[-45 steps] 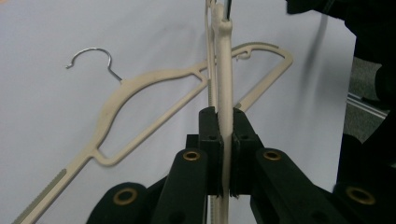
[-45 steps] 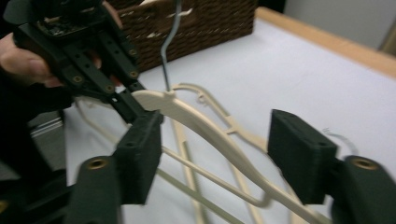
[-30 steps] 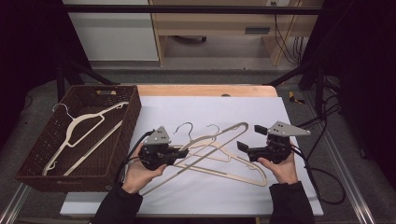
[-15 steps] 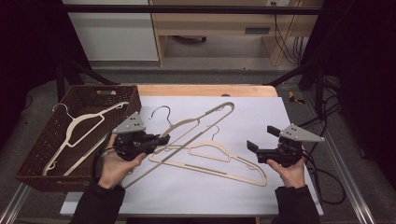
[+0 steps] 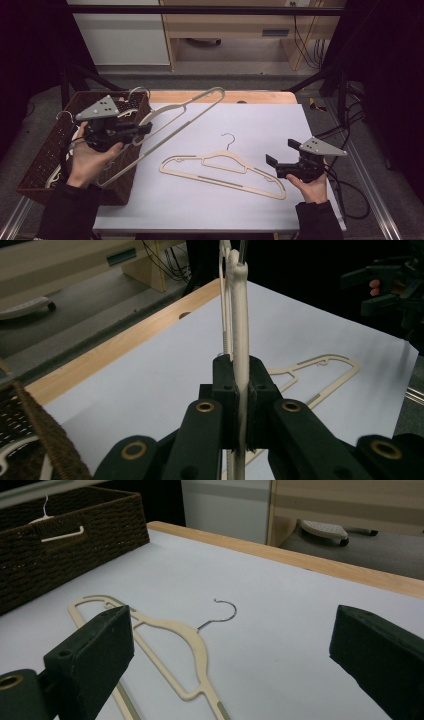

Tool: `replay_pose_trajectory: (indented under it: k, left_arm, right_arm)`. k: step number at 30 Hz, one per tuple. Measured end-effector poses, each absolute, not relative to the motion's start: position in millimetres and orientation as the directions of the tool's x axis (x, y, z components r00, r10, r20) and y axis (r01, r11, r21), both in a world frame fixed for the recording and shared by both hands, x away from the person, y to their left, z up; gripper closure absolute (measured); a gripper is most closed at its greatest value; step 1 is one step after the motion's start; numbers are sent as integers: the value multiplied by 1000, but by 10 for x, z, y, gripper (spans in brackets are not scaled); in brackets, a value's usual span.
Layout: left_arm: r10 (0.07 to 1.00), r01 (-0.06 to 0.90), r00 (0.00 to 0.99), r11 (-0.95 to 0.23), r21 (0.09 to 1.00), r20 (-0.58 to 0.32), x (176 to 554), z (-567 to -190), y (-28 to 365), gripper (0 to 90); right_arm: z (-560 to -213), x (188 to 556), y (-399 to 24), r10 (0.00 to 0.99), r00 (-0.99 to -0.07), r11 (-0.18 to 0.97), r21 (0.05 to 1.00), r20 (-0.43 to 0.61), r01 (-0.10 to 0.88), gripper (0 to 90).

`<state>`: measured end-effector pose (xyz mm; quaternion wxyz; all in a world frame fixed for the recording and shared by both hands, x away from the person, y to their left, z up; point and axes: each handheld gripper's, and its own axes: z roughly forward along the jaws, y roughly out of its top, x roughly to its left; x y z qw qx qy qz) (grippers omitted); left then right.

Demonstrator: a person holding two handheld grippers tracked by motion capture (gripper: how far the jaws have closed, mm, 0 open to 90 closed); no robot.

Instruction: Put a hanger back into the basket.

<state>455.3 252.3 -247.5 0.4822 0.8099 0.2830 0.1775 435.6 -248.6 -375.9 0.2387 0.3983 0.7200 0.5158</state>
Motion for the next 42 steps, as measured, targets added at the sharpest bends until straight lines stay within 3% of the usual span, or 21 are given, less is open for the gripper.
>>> replay_pose_trajectory:
  k: [14,42]
  left_arm:
    - [697,320,714,-415,852,71,4781,-2474,3107,861]
    - [816,437,577,-293,850,-15,4957,-2850,4126,860]
  right_arm:
    - [-3770,4364,-2474,817,-573,157,931,66,330,41]
    - [-3782,4375,-2472,815,-576,164,928,64,336,36]
